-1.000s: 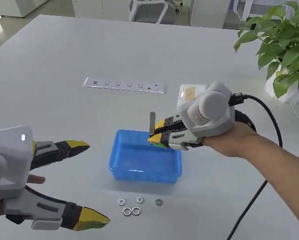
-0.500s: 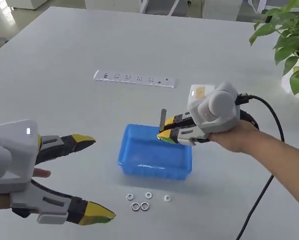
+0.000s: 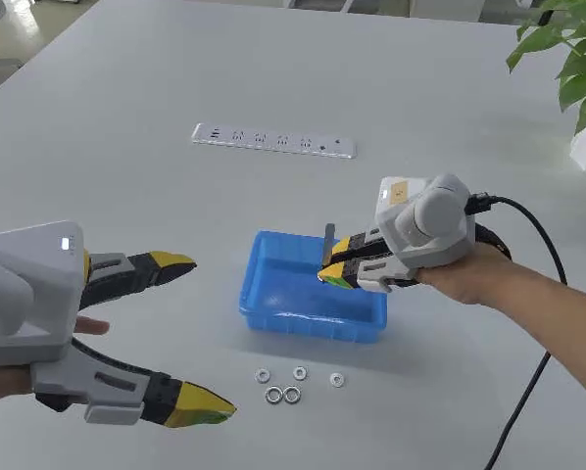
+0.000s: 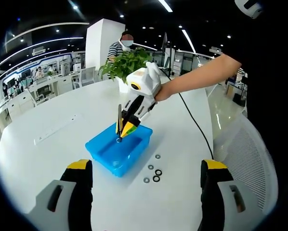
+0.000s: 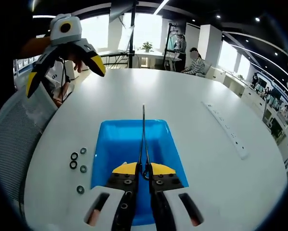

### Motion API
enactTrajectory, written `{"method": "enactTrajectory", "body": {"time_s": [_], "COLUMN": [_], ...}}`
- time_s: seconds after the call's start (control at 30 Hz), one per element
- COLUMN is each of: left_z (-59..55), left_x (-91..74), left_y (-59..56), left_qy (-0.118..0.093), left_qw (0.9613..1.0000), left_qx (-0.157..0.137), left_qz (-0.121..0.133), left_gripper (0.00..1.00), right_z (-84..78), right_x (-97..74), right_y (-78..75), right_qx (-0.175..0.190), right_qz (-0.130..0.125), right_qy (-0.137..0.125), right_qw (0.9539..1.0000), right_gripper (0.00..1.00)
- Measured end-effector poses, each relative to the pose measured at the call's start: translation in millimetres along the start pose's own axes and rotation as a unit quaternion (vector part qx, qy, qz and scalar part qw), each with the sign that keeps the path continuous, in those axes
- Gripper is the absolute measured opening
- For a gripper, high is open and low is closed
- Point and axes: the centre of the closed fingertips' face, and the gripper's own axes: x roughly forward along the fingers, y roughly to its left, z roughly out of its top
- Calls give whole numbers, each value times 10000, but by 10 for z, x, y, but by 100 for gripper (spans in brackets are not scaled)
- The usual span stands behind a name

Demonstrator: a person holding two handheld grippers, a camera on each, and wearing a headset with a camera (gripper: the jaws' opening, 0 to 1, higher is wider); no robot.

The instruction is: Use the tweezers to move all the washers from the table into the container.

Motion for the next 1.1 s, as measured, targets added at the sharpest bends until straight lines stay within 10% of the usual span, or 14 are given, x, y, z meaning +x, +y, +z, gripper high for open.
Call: {"method": "enactTrajectory", "body": {"time_s": [0.67,1.1], "left_z": [114,358], "left_x": [120,434], "left_y": [184,406], "left_qy": [-36,104], "left_qw": [9999,9972], "left_qx": [115,684], "left_qz": [-7,-301], "left_gripper": [88,59], "right_z": [-120,-119], "right_x": [126,132], "right_y": [86,87], "right_qx": [62,-58], "right_qz": [158,157], "right_qy": [58,97], "right_qw": [9998,9998], "right_gripper": [9,9]}}
